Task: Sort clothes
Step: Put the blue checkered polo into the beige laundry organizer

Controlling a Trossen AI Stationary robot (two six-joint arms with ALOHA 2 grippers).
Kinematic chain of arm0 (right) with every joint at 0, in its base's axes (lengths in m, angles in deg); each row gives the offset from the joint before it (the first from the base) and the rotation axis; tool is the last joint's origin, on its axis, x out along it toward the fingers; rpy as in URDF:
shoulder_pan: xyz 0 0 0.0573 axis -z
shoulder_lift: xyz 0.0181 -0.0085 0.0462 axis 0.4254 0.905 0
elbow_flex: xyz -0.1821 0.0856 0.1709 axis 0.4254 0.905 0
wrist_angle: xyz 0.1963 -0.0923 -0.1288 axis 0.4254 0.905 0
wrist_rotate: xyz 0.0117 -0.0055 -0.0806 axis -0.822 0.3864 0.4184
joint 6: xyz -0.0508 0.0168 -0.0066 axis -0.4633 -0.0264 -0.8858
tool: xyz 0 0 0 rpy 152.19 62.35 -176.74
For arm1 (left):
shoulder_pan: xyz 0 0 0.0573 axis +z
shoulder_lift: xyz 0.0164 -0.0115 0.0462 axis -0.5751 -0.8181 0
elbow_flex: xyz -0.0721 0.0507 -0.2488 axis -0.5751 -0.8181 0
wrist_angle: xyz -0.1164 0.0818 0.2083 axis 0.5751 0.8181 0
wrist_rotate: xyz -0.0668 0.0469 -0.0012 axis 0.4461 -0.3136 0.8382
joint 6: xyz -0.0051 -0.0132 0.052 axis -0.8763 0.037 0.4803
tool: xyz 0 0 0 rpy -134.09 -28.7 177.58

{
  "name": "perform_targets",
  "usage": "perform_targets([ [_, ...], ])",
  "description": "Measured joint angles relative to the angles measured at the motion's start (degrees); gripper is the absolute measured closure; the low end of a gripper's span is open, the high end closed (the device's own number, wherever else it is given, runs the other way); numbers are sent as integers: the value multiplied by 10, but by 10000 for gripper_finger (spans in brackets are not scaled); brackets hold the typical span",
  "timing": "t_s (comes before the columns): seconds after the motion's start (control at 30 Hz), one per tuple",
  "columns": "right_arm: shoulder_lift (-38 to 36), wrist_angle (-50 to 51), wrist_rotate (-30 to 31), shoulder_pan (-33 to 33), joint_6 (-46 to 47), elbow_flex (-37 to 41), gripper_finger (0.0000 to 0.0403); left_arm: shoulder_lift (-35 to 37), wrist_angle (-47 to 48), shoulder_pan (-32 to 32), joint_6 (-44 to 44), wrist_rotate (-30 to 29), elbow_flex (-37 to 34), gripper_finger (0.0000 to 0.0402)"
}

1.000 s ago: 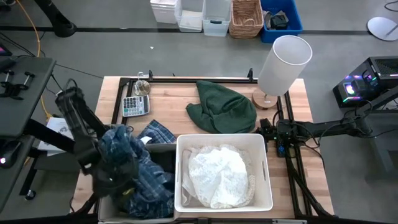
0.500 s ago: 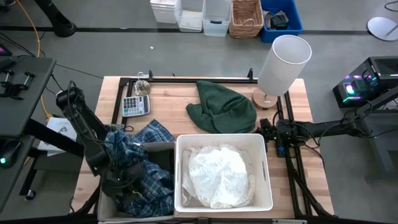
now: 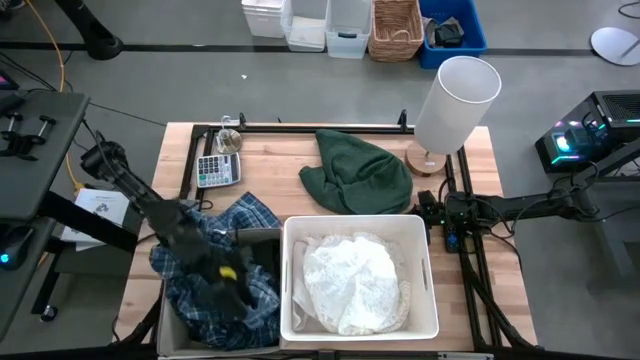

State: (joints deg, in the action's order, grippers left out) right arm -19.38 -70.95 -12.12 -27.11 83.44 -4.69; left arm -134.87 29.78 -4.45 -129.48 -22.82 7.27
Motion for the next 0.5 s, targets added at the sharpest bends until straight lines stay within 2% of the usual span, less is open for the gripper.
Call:
perform_targets([
  [0.1, 0, 0, 0, 0, 0, 0, 402, 48, -6, 23, 17, 1, 0, 157],
  [0.2, 0, 0, 0, 0, 0, 0, 402, 102, 49, 37, 19, -22, 0, 157],
  [0.3, 0, 0, 0, 0, 0, 0, 402, 134, 164, 31, -32, -50, 0, 159],
  [0.4, 0, 0, 0, 0, 0, 0, 402, 135, 289, 4, -78, -40, 6, 160],
  [0.5, 0, 0, 0, 0, 0, 0, 402, 114, 417, -24, -83, -29, 56, 160],
])
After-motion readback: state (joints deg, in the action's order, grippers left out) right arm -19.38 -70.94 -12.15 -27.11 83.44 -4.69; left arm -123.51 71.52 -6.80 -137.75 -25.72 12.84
